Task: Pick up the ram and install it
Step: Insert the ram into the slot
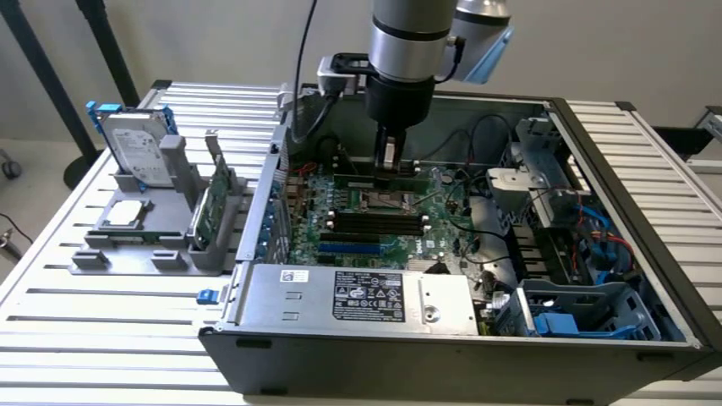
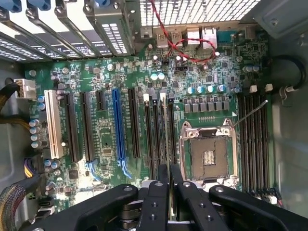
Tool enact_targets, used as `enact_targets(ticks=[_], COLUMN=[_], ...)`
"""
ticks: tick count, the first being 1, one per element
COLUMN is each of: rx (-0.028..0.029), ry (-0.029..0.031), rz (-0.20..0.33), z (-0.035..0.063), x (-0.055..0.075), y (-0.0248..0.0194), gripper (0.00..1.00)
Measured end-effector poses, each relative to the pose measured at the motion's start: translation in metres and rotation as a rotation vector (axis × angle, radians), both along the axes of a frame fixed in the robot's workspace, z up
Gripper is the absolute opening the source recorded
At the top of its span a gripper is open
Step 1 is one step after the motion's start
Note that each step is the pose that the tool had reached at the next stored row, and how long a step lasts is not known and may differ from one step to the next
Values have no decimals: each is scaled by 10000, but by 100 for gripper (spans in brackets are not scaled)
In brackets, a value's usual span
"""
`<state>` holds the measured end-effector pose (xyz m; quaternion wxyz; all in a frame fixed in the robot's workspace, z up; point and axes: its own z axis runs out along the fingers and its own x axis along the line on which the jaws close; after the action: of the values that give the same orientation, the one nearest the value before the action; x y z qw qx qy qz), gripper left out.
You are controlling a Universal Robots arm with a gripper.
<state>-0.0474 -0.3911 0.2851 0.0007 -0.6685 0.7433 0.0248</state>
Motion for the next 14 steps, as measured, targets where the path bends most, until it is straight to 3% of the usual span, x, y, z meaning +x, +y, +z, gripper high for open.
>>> enact_targets(ticks=[14], rx=[-221], ry=[0], rz=[1], z=[-231], x=[17], y=[0], gripper=[14])
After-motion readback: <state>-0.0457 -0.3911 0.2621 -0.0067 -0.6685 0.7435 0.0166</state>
